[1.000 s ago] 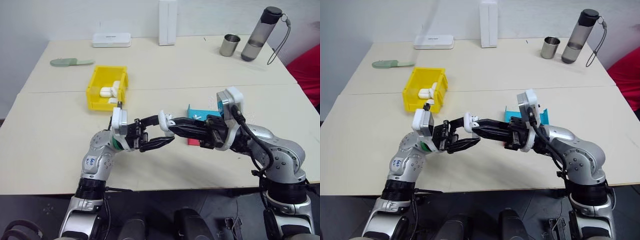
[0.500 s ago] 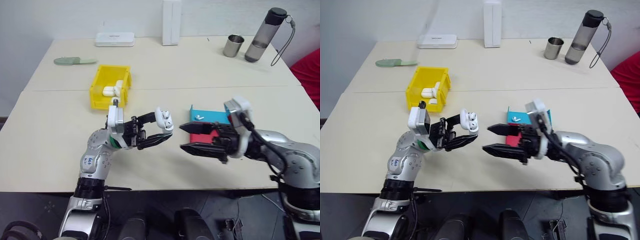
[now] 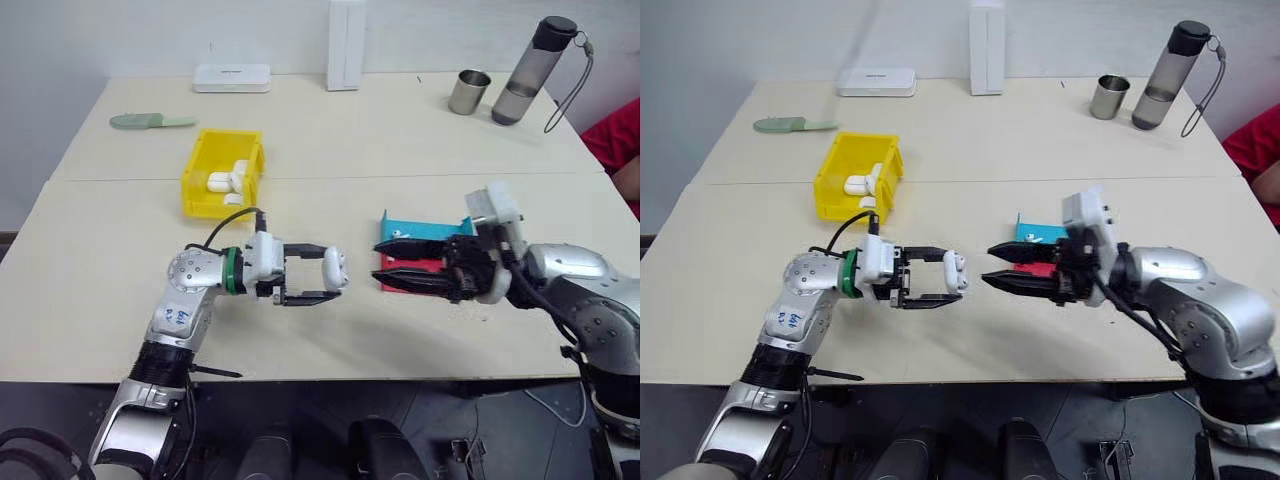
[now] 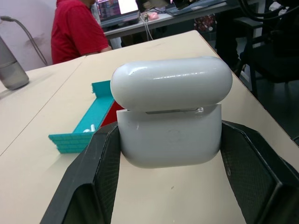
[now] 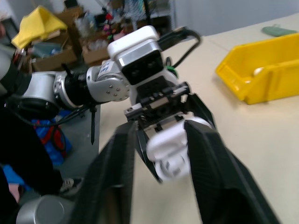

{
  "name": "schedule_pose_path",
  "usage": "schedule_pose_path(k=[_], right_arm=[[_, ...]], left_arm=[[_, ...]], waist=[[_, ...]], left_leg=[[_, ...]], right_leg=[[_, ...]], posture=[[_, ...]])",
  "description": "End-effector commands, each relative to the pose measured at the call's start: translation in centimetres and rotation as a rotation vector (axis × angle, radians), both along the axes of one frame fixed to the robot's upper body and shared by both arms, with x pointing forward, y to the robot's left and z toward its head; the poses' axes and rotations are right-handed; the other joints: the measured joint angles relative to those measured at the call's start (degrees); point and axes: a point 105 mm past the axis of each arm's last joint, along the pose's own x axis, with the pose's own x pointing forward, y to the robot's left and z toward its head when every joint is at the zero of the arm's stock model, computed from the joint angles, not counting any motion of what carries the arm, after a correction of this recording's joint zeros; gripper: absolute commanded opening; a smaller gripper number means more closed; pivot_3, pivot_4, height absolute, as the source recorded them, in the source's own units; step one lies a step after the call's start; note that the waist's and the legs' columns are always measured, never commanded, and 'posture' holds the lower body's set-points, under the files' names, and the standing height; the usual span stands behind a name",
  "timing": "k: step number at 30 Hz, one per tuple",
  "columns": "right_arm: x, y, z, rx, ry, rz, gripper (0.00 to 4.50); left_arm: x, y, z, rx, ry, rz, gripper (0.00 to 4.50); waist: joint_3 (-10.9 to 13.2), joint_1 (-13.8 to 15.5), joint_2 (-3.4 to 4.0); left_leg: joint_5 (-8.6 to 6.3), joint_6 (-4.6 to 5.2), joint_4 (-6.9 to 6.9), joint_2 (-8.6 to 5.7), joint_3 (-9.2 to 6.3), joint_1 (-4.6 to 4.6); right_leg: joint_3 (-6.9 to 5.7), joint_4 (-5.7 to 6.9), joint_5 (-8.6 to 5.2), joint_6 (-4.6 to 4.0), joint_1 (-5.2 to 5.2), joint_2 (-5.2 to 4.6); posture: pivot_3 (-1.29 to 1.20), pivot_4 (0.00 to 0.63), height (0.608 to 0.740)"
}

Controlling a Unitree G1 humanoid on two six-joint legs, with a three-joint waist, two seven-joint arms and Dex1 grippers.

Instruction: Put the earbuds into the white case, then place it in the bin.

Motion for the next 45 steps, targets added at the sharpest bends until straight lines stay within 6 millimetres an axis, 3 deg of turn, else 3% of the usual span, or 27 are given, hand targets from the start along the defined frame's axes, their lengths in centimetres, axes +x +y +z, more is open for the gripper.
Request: schedule_pose_path(k=[1, 2, 11, 15, 22, 26, 29, 31, 35, 40, 45], right_arm=[[-0.3, 1.6, 0.5, -0.033, -0.071, 0.034, 0.37], [-0.2, 1.9, 0.4, -0.044, -0.075, 0.037, 0.05], [1.6, 2.7, -1.1, -0.176, -0.096, -0.047, 0.05], [2.0, 0.9, -1.9, -0.219, -0.052, -0.104, 0.05], [1.8, -4.2, -4.4, -0.24, 0.029, -0.232, 0.05], [1.3, -6.3, -3.2, 0.001, 0.021, -0.336, 0.05], [0.3, -9.0, -3.4, 0.101, -0.013, -0.454, 0.62], [-0.3, -10.4, -3.0, 0.137, -0.098, -0.541, 1.26], [-0.9, -12.3, -0.3, 0.21, -0.366, -0.739, 2.66], [-2.1, -11.4, 1.0, 0.249, -0.511, -0.765, 4.43], [-2.5, -9.5, 0.4, 0.263, -0.551, -0.694, 4.47]], left_arm=[[0.0, -0.5, 0.5, 0.009, -0.024, 0.002, 2.76], [-0.1, -0.6, 0.4, 0.011, -0.024, 0.001, 2.76], [-0.4, -0.9, 0.5, 0.008, -0.021, -0.005, 2.76], [-0.6, -0.5, 0.7, -0.003, -0.027, -0.003, 2.76], [-0.8, 0.1, 1.5, -0.091, 0.0, 0.01, 2.76], [-0.5, 1.7, 1.9, -0.163, 0.045, 0.092, 2.76], [0.1, 4.3, 1.9, -0.212, 0.072, 0.204, 2.76], [0.8, 6.5, 2.0, -0.251, 0.087, 0.312, 2.76], [1.9, 10.5, 2.8, -0.327, 0.11, 0.522, 2.76], [3.0, 14.6, 4.5, -0.412, 0.091, 0.736, 2.76], [4.4, 16.8, 6.4, -0.525, 0.097, 0.93, 2.76]], waist=[[0.0, -0.08, 0.0], [0.0, -0.05, 0.0], [0.0, 0.01, 0.0], [0.0, -0.01, 0.0], [0.04, 0.4, -0.1], [0.04, 0.05, -0.13], [0.04, 0.07, -0.13], [0.04, 0.13, -0.13], [0.03, -0.04, -0.12], [0.03, 0.02, -0.12], [0.01, 0.18, -0.16]], left_leg=[[0.0, 0.0, 0.0, 0.0, 0.0, 0.0], [0.0, 0.0, 0.0, 0.0, 0.0, 0.0], [0.0, 0.0, 0.03, -0.02, -0.01, 0.0], [0.0, 0.0, 0.03, -0.02, -0.01, 0.0], [-0.01, 0.01, 0.0, -0.04, -0.05, -0.02], [-0.01, 0.01, -0.01, 0.0, 0.0, -0.01], [-0.01, 0.01, -0.02, 0.03, 0.02, 0.06], [-0.01, 0.01, -0.06, 0.04, 0.01, 0.07], [0.0, 0.0, -0.04, 0.03, 0.05, 0.09], [0.0, -0.01, -0.12, 0.03, 0.0, 0.37], [0.0, 0.0, -0.17, 0.01, -0.03, 0.37]], right_leg=[[0.01, 0.02, 0.0, 0.0, 0.0, 0.0], [0.01, 0.0, 0.0, 0.0, 0.0, 0.0], [0.0, 0.01, 0.0, 0.0, -0.02, -0.03], [0.0, 0.02, 0.0, 0.0, -0.03, -0.03], [-0.03, -0.04, 0.0, 0.0, 0.02, -0.06], [-0.01, 0.0, 0.0, 0.0, 0.05, 0.01], [0.02, 0.07, 0.0, 0.0, 0.07, 0.04], [0.01, 0.07, 0.0, 0.0, 0.08, 0.04], [0.1, 0.05, 0.0, 0.0, 0.08, 0.04], [0.09, 0.01, 0.0, 0.0, 0.36, 0.04], [0.07, -0.06, 0.0, 0.0, 0.39, 0.03]], posture=[[0.0, 0.15, 0.74], [0.0, 0.15, 0.74], [0.0, 0.15, 0.74], [0.0, 0.15, 0.74], [0.0, 0.15, 0.74], [0.0, 0.15, 0.74], [0.0, 0.15, 0.74], [0.0, 0.15, 0.74], [0.0, 0.15, 0.74], [0.0, 0.15, 0.74], [0.0, 0.15, 0.74]])
